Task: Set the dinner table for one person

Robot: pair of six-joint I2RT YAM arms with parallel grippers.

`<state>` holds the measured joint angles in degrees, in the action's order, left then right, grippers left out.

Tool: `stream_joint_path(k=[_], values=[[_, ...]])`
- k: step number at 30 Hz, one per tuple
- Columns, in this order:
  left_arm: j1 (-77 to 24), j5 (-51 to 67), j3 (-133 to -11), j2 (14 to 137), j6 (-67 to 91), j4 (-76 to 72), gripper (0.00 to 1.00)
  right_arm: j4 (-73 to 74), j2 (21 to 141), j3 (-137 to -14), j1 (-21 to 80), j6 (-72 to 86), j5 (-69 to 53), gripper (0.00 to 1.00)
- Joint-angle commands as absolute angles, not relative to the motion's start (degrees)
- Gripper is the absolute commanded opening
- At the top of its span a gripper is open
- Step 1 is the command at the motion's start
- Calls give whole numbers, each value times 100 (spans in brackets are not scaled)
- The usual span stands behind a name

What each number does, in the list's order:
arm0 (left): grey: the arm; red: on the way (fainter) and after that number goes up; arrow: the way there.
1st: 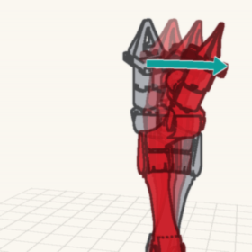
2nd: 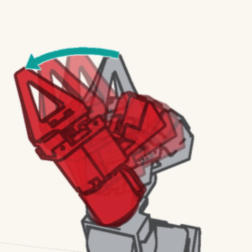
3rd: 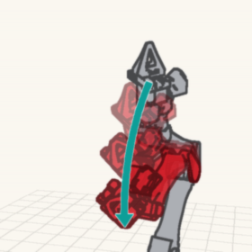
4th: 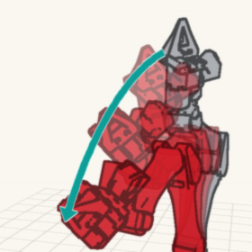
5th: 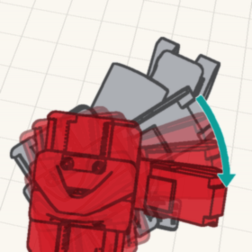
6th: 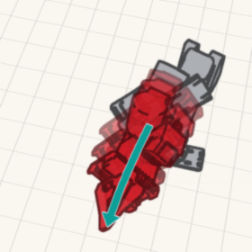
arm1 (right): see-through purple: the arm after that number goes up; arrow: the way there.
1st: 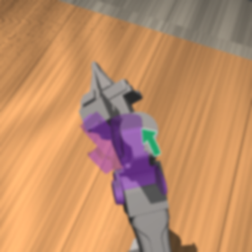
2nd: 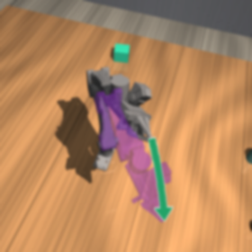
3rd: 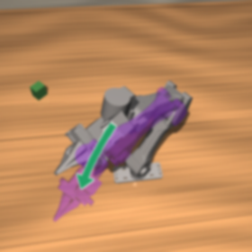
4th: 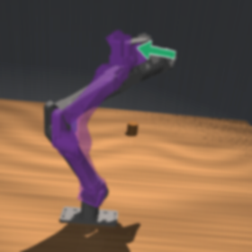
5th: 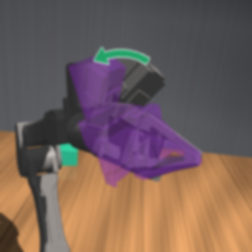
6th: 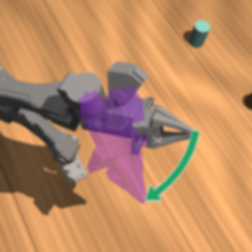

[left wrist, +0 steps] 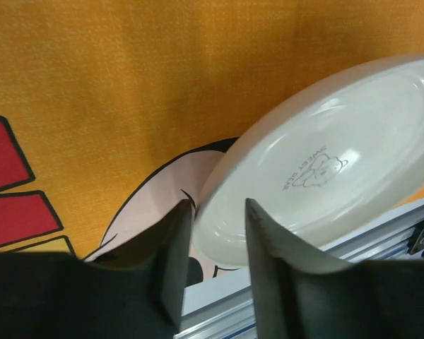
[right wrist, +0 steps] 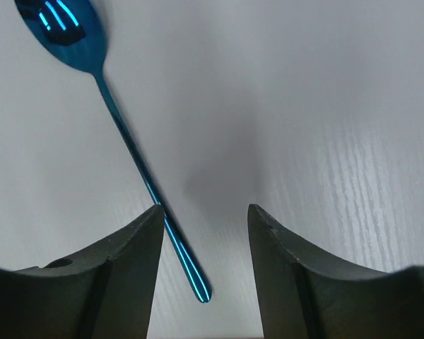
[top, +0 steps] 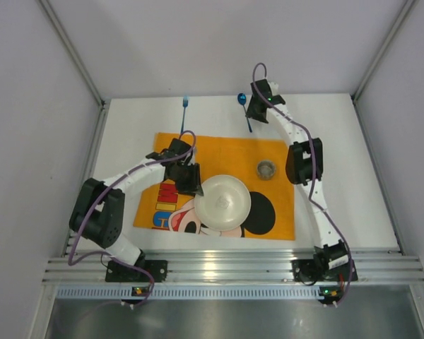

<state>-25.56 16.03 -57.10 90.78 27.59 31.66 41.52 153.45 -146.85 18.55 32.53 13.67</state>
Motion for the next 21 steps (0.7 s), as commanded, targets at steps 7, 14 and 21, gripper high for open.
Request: stream_joint_path(k=[7, 14, 21], values=[[-2707, 1249, -5862, 9229, 3155, 3085, 67, 3876, 15416, -15047, 2355, 2400, 1802, 53], [-2725, 906, -5968, 9053, 3208, 3567, 66, 4183, 15618, -15205, 2215, 2584, 1626, 37], [-2716, 326, -6240, 8649, 3199, 4385, 66, 4596, 15697, -15284, 2101, 2497, 1477, 30]])
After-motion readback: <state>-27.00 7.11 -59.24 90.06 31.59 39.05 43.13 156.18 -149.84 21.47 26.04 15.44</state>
